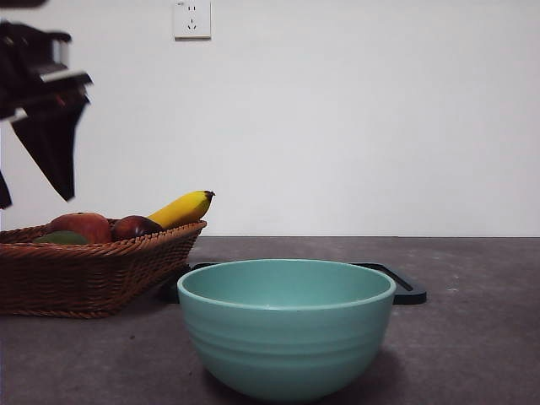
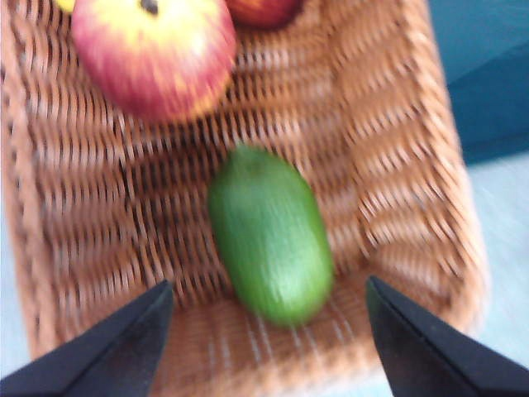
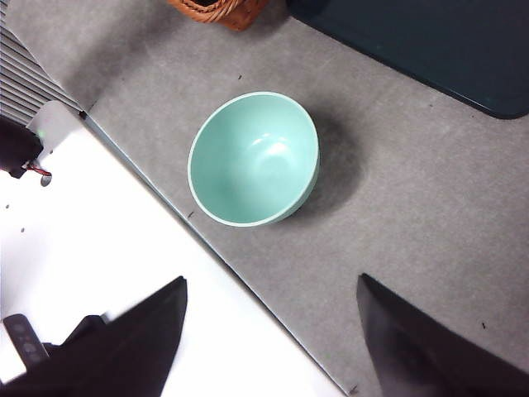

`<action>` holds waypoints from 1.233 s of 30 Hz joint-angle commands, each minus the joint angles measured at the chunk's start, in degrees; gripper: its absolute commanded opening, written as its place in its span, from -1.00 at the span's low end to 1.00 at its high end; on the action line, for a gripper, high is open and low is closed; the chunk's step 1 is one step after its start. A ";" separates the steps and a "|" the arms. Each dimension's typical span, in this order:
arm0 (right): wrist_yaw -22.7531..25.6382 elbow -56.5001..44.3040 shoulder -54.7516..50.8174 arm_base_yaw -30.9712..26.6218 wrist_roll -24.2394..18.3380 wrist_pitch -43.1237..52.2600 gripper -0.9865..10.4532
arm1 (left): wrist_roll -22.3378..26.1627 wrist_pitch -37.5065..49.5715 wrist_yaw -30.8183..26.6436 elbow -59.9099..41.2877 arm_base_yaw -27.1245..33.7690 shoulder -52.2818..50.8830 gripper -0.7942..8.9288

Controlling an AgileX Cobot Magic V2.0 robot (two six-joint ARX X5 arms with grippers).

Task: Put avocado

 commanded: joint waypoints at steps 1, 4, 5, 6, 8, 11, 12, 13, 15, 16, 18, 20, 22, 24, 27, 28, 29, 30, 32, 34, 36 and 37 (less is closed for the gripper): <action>0.00 1.07 0.48 0.31 0.42 0.37 -0.25 | 0.00 1.75 -0.35 1.73 -0.66 3.21 -0.06; 0.00 1.07 0.48 0.31 0.61 0.35 -0.25 | -0.04 3.63 -0.37 1.77 -0.94 5.62 -0.06; 0.00 1.07 0.48 0.31 0.61 0.37 -0.25 | -0.07 3.87 -0.39 1.77 -0.94 6.23 -0.06; 0.00 1.07 0.48 0.31 0.63 0.37 -0.25 | -0.09 4.09 -0.59 1.77 -0.94 7.02 -0.06; 0.00 1.07 0.48 0.31 0.66 0.37 -0.25 | -0.20 4.39 -2.10 1.77 -0.96 8.50 -0.06; 0.00 1.07 0.48 0.31 0.68 0.37 -0.25 | -0.17 5.46 -3.37 1.77 -0.96 10.43 -0.06; 0.00 1.07 0.48 0.31 0.70 0.37 -0.25 | -0.17 5.86 -3.37 1.77 -0.96 10.91 -0.06; 0.00 1.07 0.48 0.31 0.83 0.37 -0.25 | -0.20 6.36 -3.37 1.77 -0.98 11.54 -0.06; 0.00 1.07 0.48 0.31 0.85 0.37 -0.25 | -0.20 6.82 -3.37 1.77 -1.01 12.57 -0.06; 0.00 1.07 0.48 0.31 0.87 0.37 -0.25 | -0.20 6.91 -3.37 1.77 -1.14 13.09 -0.06; 0.00 1.07 0.48 0.31 0.87 0.37 -0.25 | -0.20 6.95 -3.37 1.77 -1.29 13.97 -0.06; 0.00 1.07 0.48 0.31 0.87 0.37 -0.25 | -0.20 6.84 -3.37 1.77 -1.29 14.49 -0.08; 0.02 1.07 0.48 0.31 0.85 0.37 -0.25 | -0.33 6.84 -3.37 1.77 -1.36 14.58 -0.18; 0.04 1.07 0.48 0.31 0.85 0.39 -0.25 | -0.57 6.88 -3.34 1.77 -1.51 14.58 -0.31; 0.04 1.07 0.48 0.31 0.85 0.39 -0.25 | -0.68 6.71 -3.32 1.77 -1.57 14.56 -0.41; 0.04 1.07 0.46 0.31 0.87 0.39 -0.25 | -0.83 6.69 -3.32 1.77 -1.64 14.56 -0.41; 0.04 1.07 0.46 0.31 0.87 0.39 -0.25 | -0.98 6.64 -3.30 1.77 -1.68 14.47 -0.41; 0.04 1.07 0.46 0.31 0.87 0.37 -0.25 | -1.31 6.56 -3.30 1.81 -1.68 14.36 -0.41; 0.04 1.07 0.46 0.31 0.87 0.39 -0.25 | -1.73 6.23 -3.19 2.08 -1.66 13.84 -0.41; 0.04 1.07 0.46 0.31 0.87 0.39 -0.25 | -1.75 5.35 -2.91 2.71 -1.68 12.76 -0.41; 0.04 1.07 0.46 0.31 0.87 0.39 -0.25 | -1.75 4.17 -1.79 3.74 -1.77 11.19 -0.41; 0.04 1.07 0.46 0.31 0.85 0.39 -0.25 | -1.75 3.43 -0.76 4.44 -1.92 10.12 -0.41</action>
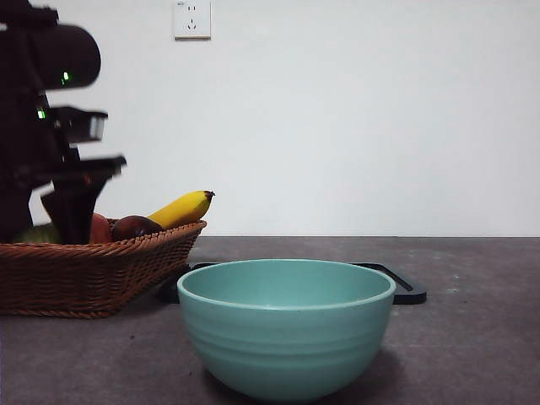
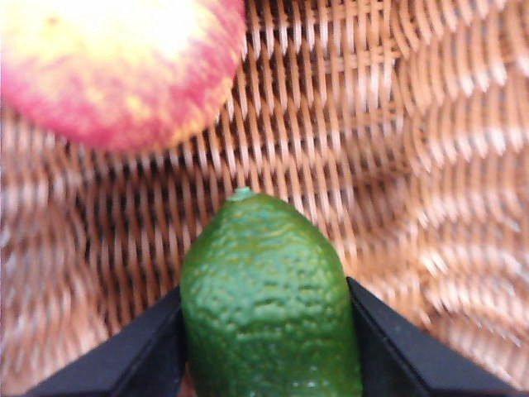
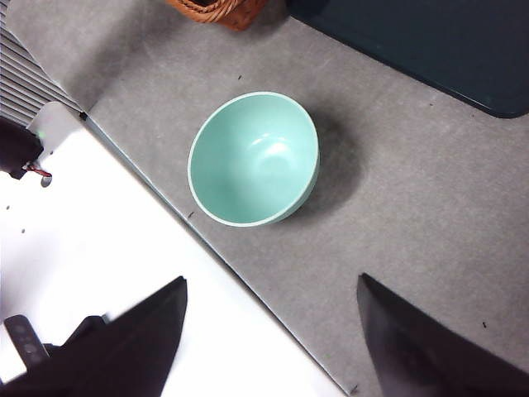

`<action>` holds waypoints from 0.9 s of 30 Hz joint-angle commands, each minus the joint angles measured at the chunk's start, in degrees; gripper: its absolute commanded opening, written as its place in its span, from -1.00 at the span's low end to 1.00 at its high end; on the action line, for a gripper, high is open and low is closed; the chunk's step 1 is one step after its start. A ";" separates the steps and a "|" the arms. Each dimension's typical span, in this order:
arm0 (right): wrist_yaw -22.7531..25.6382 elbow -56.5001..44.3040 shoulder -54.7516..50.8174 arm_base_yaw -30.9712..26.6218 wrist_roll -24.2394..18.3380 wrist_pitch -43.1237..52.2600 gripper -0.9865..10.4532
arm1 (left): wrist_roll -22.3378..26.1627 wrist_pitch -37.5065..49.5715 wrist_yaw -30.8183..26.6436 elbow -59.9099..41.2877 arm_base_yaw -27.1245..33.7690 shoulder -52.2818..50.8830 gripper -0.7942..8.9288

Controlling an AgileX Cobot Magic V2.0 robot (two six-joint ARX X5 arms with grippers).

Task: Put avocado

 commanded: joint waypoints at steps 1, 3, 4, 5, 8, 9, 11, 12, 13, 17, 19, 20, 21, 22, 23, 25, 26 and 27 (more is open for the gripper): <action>0.04 1.07 0.46 0.31 0.61 0.37 -0.25 | -0.48 -1.16 2.89 3.34 -0.76 -2.99 -0.41; 0.07 1.07 0.46 0.31 0.61 0.39 -0.25 | -1.31 -2.54 5.75 4.70 -1.22 -5.57 -0.41; 0.07 1.07 0.46 0.31 0.63 0.39 -0.25 | -1.60 -3.19 7.65 5.38 -1.75 -7.43 -0.41; 0.07 1.07 0.46 0.31 0.61 0.37 -0.25 | -1.68 -3.72 8.98 5.88 -2.29 -8.85 -0.41; 0.09 1.07 0.46 0.31 0.61 0.37 -0.25 | -1.88 -5.64 12.61 7.15 -4.90 -13.66 -0.41; 0.13 1.07 0.48 0.31 0.61 0.39 -0.25 | -1.88 -6.12 13.86 7.21 -5.86 -15.15 -0.41; 0.37 1.07 0.48 0.31 0.61 0.39 -0.25 | -1.86 -7.50 15.78 7.21 -8.39 -17.99 -0.41; 0.52 1.07 0.48 0.31 0.61 0.39 -0.25 | -1.88 -8.20 16.17 7.21 -9.64 -19.02 -0.41; 0.96 1.07 0.48 0.31 0.61 0.39 -0.25 | -1.86 -8.92 16.37 7.21 -11.56 -20.00 -0.41; 1.46 1.07 0.48 0.31 0.61 0.37 -0.25 | -2.78 -9.22 16.37 7.21 -18.08 -20.85 -0.41; 1.46 1.07 0.48 0.31 0.61 0.37 -0.25 | -2.78 -8.87 16.33 7.21 -21.27 -20.02 -0.41; 1.46 1.07 0.48 0.31 0.61 0.37 -0.25 | -2.80 -8.50 16.33 7.21 -22.82 -19.37 -0.41; 1.49 1.07 0.46 0.31 0.61 0.37 -0.25 | -2.82 -8.07 16.33 7.21 -24.22 -18.58 -0.41; 1.46 1.07 0.48 0.31 0.61 0.37 -0.25 | -2.80 -7.43 16.13 7.21 -25.94 -17.40 -0.41; 1.46 1.07 0.48 0.31 0.61 0.37 -0.25 | -2.80 -6.80 15.89 7.21 -27.10 -16.37 -0.41; 1.44 1.07 0.46 0.31 0.61 0.35 -0.25 | -2.75 -5.64 15.65 7.21 -29.11 -13.94 -0.41; 1.44 1.07 0.46 0.31 0.63 0.35 -0.25 | -2.75 -4.98 15.67 7.21 -30.08 -12.46 -0.41; 1.44 1.07 0.46 0.31 0.63 0.35 -0.25 | -2.69 -4.50 15.61 7.21 -30.86 -11.21 -0.41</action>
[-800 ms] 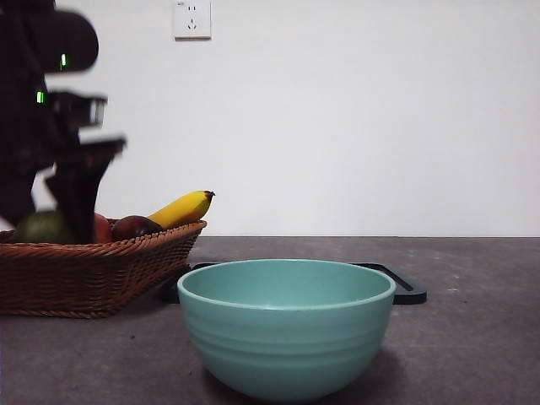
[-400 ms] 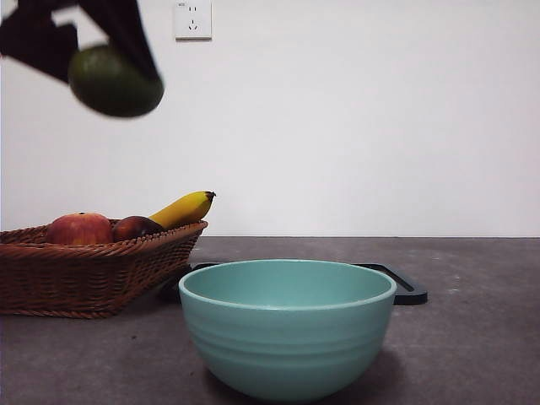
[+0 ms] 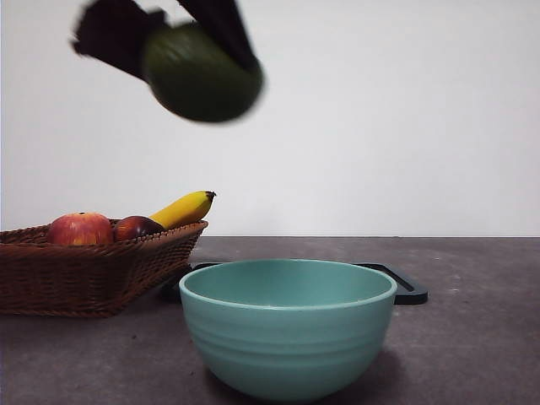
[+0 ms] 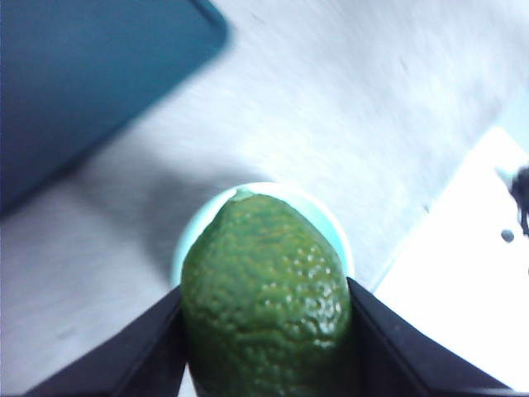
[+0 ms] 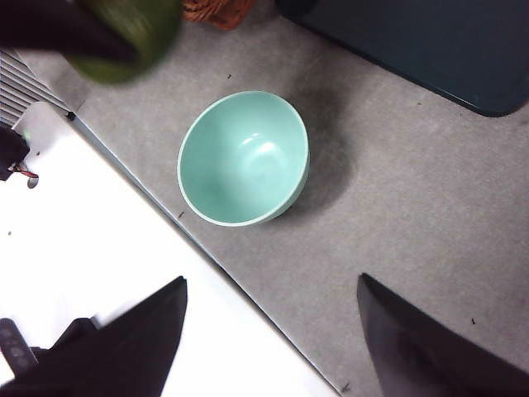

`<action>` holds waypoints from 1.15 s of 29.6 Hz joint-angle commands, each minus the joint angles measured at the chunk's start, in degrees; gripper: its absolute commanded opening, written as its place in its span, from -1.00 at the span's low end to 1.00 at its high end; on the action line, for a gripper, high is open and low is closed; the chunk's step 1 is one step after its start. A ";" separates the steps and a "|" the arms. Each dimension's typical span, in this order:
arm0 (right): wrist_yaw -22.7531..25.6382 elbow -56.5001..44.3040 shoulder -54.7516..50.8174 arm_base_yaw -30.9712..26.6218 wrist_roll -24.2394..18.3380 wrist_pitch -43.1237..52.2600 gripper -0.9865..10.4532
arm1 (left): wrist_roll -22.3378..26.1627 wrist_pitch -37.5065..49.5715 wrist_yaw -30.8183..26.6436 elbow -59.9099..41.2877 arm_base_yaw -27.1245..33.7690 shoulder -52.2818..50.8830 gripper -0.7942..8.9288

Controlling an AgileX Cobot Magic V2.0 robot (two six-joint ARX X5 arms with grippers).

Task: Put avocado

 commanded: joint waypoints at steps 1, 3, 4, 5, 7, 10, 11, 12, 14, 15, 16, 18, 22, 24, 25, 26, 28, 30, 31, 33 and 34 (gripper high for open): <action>0.02 1.07 0.46 0.31 0.61 0.35 -0.25 | -0.35 2.03 -0.46 1.03 -2.45 4.37 -0.41; 0.04 1.07 0.46 0.31 0.61 0.35 -0.25 | -0.28 3.04 -1.01 1.03 -3.80 7.17 -0.41; 0.04 1.07 0.46 0.31 0.59 0.35 -0.25 | 0.11 3.58 -1.75 1.03 -4.48 8.72 -0.41; 0.04 1.07 0.46 0.31 0.61 0.35 -0.25 | 0.72 3.98 -2.82 1.03 -5.05 10.14 -0.41; 0.04 1.07 0.46 0.31 0.59 0.35 -0.25 | 0.96 4.33 -4.55 1.03 -6.05 12.63 -0.41; 0.04 1.07 0.46 0.31 0.59 0.35 -0.25 | 1.90 4.46 -6.16 1.03 -6.97 15.67 -0.41; 0.04 1.07 0.46 0.31 0.59 0.35 -0.25 | 2.29 4.70 -6.78 1.03 -7.26 16.59 -0.41; 0.04 1.07 0.48 0.31 0.59 0.35 -0.25 | 2.36 5.01 -7.48 1.03 -7.45 17.25 -0.41; 0.04 1.07 0.48 0.31 0.59 0.35 -0.25 | 2.45 5.81 -8.28 1.03 -7.89 18.53 -0.41; 0.04 1.07 0.48 0.31 0.59 0.35 -0.25 | 2.45 6.10 -8.55 1.03 -8.02 19.04 -0.41; 0.04 1.07 0.46 0.31 0.59 0.35 -0.25 | 2.49 6.36 -8.87 1.03 -8.13 19.50 -0.41; 0.07 1.07 0.48 0.31 0.59 0.35 -0.25 | 2.51 6.93 -9.18 1.03 -8.55 20.70 -0.40; 0.07 1.07 0.48 0.31 0.57 0.35 -0.25 | 2.62 6.99 -9.18 1.03 -9.35 23.23 -0.39; 0.07 1.07 0.46 0.31 0.57 0.35 -0.25 | 2.60 7.08 -9.16 1.03 -9.73 23.39 -0.38; 0.07 1.07 0.48 0.31 0.57 0.35 -0.25 | 2.60 7.28 -9.18 1.03 -9.99 23.39 -0.32; 0.07 1.07 0.48 0.31 0.57 0.35 -0.25 | 2.60 7.41 -9.18 1.03 -10.01 23.39 -0.22; 0.07 1.07 0.48 0.31 0.57 0.35 -0.25 | 2.58 7.41 -9.16 1.03 -10.03 23.39 -0.10; 0.07 1.07 0.48 0.31 0.57 0.35 -0.25 | 2.43 7.43 -9.18 1.03 -10.08 23.39 -0.10; 0.07 1.07 0.46 0.31 0.57 0.35 -0.25 | 2.43 7.43 -9.18 1.03 -10.08 23.39 -0.11; 0.07 1.07 0.46 0.31 0.57 0.35 -0.25 | 2.43 7.19 -9.16 1.07 -10.08 23.17 -0.11; 0.07 1.07 0.46 0.31 0.57 0.35 -0.25 | 2.40 7.06 -9.18 1.20 -10.05 22.88 -0.12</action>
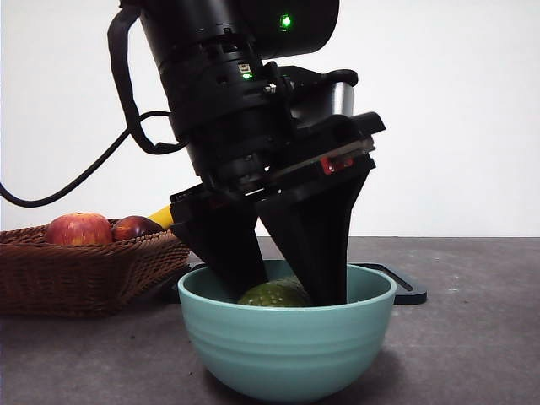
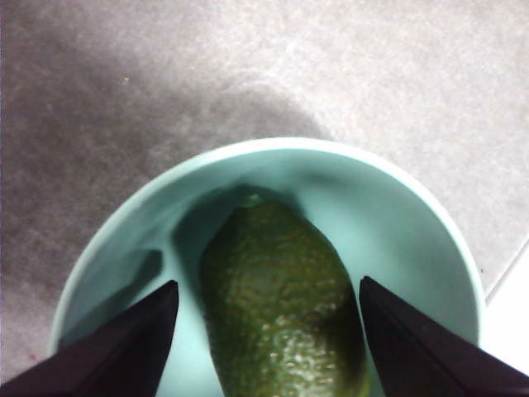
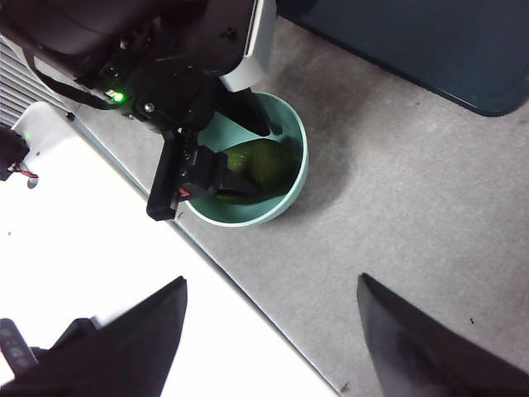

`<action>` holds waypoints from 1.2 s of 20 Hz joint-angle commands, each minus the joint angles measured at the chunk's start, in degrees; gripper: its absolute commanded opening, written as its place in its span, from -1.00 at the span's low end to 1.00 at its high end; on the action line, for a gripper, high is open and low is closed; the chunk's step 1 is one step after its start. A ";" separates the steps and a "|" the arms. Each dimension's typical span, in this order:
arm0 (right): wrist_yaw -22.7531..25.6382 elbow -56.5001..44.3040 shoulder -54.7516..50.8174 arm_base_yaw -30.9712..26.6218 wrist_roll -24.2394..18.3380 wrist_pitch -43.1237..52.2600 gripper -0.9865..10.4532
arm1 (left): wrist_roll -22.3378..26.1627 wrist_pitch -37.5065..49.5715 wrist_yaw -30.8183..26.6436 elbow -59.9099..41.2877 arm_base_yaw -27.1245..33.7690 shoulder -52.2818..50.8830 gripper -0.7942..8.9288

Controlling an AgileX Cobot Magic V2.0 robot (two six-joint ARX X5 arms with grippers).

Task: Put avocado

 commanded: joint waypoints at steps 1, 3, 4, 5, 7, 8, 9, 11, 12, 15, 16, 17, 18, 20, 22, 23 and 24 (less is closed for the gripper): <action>0.04 1.07 0.46 0.31 0.57 0.35 -0.25 | 0.15 0.07 -0.09 1.38 -0.61 -0.31 -0.12; 0.07 1.07 0.48 0.31 0.57 0.37 -0.25 | -0.26 0.48 -0.09 1.57 -0.20 -2.60 -0.12; 0.09 1.07 0.48 0.31 0.55 0.37 -0.25 | -0.26 0.46 -0.09 1.84 0.24 -4.24 -0.12; 0.13 1.07 0.48 0.31 0.55 0.37 -0.25 | -0.24 0.48 -0.09 2.14 0.98 -6.38 -0.12; 0.13 1.07 0.48 0.31 0.57 0.39 -0.25 | -0.26 1.11 -0.09 2.21 2.99 -10.99 -0.12; 0.13 1.07 0.48 0.31 0.55 0.39 -0.25 | -0.26 1.22 -0.09 2.21 4.15 -13.20 -0.12; 0.20 1.07 0.48 0.31 0.55 0.52 -0.25 | -0.26 1.20 -0.09 2.21 5.88 -16.00 -0.12; 0.31 1.07 0.48 0.31 0.59 1.27 -0.25 | 0.15 0.35 0.07 2.21 9.40 -20.98 -0.12; 0.31 1.07 0.50 0.31 0.59 1.66 -0.25 | 0.57 -0.66 0.13 2.21 11.19 -23.23 -0.12; 0.28 1.07 1.33 0.31 0.61 2.80 -0.25 | 2.21 -5.22 0.37 2.19 18.36 -30.08 -0.13; 0.31 1.07 1.73 0.31 0.61 3.13 -0.25 | 2.45 -6.71 1.46 2.19 20.76 -31.78 -0.13; 0.31 1.07 2.54 0.31 0.61 3.54 -0.25 | 3.02 -8.55 4.79 2.19 23.82 -33.66 -0.13; 0.31 1.07 3.17 0.31 0.59 3.85 -0.25 | 3.39 -10.16 8.52 2.16 26.32 -35.01 -0.13; 0.28 1.07 5.03 0.31 0.59 5.09 -0.25 | 4.66 -13.31 14.53 1.84 30.86 -37.53 -0.13; 0.26 1.07 7.08 0.31 0.61 6.95 -0.25 | 6.67 -16.76 17.88 1.20 32.92 -39.23 -0.13; 0.26 1.07 8.35 0.31 0.61 7.89 -0.25 | 7.50 -18.32 20.02 0.42 33.14 -40.00 -0.13; 0.24 1.07 9.57 0.33 0.63 8.59 -0.25 | 9.01 -20.09 22.29 -0.33 33.18 -40.54 -0.13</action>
